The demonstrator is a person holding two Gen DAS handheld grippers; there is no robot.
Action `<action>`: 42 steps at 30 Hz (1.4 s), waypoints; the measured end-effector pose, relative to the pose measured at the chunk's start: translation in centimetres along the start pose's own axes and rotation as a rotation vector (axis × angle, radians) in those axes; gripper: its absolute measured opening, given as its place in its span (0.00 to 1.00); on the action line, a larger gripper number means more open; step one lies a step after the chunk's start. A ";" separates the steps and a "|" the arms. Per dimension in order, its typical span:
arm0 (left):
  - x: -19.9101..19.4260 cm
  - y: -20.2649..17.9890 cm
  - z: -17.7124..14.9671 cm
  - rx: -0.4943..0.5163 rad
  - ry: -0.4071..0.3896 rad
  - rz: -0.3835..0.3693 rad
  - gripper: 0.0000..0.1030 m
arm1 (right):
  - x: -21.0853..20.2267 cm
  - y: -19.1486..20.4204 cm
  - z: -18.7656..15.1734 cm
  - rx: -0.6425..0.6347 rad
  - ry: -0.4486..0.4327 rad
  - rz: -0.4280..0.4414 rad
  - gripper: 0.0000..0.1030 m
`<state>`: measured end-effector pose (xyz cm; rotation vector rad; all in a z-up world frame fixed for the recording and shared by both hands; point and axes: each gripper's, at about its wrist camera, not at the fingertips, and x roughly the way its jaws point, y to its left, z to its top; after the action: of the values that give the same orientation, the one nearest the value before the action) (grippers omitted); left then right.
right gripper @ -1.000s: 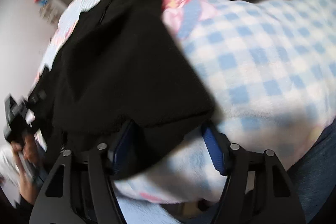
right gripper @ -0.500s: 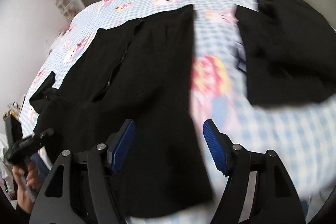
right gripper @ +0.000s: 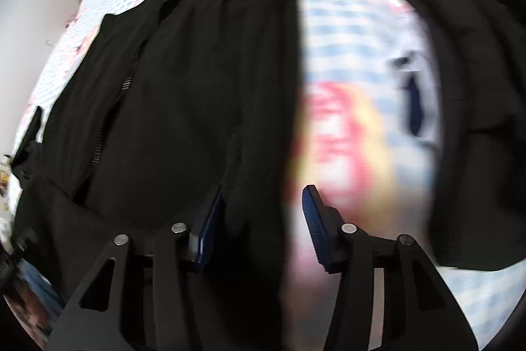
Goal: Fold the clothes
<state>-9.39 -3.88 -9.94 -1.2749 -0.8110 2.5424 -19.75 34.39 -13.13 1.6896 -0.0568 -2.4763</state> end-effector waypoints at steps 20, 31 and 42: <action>2.7 2.1 1.7 -0.064 0.012 0.109 0.05 | -3.3 -0.3 -7.2 0.016 0.009 0.168 0.58; 1.9 5.7 4.1 -0.121 0.153 0.174 0.46 | -5.5 -2.6 -8.8 0.144 -0.090 0.075 0.29; -1.3 -0.4 1.6 0.137 -0.088 0.272 0.53 | -6.9 0.7 -6.0 0.036 -0.221 0.181 0.45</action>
<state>-9.83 -4.68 -8.05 -1.3167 -0.4965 2.8270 -11.63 34.94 -8.90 1.3496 -0.2673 -2.5240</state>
